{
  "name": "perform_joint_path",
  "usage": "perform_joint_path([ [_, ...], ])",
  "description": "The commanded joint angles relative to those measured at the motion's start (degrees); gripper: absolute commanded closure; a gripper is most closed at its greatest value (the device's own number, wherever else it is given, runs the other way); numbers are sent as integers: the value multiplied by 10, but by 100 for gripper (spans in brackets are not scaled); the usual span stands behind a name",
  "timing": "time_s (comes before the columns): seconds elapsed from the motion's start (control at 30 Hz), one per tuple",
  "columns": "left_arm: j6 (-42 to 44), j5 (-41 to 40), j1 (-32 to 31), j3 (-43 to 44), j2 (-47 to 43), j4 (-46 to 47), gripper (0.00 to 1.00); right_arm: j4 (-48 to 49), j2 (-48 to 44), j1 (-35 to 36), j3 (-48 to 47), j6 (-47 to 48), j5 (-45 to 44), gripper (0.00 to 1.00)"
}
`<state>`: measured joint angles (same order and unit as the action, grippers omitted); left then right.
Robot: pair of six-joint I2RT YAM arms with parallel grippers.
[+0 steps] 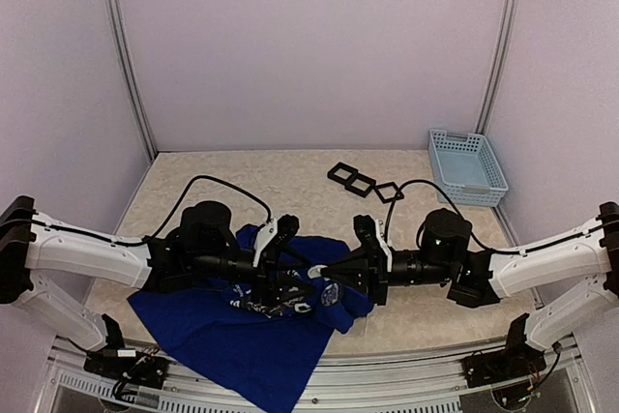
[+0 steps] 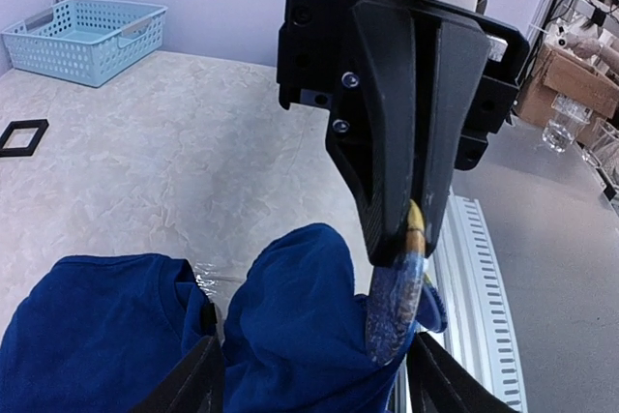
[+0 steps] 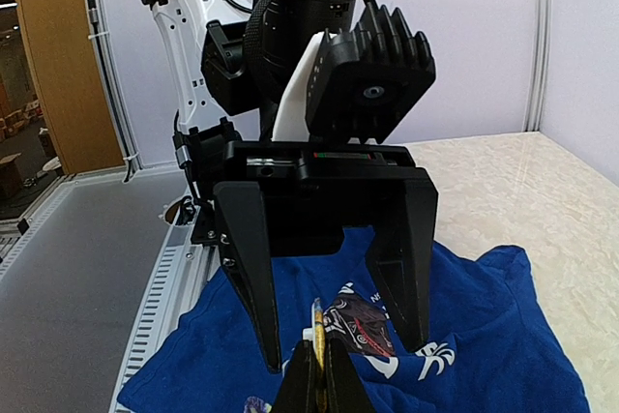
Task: Remove the brooch from the garment
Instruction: Pass from the right arm to the left
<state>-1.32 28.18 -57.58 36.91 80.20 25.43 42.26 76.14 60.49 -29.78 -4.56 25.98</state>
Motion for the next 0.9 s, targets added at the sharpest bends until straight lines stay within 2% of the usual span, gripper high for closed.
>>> perform_joint_path([
  [0.0, 2, 3, -6, 12, 7, -2, 42, -25, 19, 9, -25, 4, 19, 100],
  [0.1, 2, 6, -6, 12, 7, 0, 54, -29, 24, 11, -28, 6, 21, 100],
  [0.47, 4, 20, -7, 9, 2, 2, 81, -51, 26, 13, -39, 13, 18, 100],
  [0.6, 5, 28, -11, 10, 7, 5, 98, -70, 35, 15, -50, 17, 15, 100],
  [0.83, 5, 15, -13, 9, 7, 6, 100, -85, 33, 16, -56, 21, 6, 100],
  [0.87, 5, 13, -13, 8, 6, 6, 100, -86, 30, 16, -54, 22, 5, 97],
])
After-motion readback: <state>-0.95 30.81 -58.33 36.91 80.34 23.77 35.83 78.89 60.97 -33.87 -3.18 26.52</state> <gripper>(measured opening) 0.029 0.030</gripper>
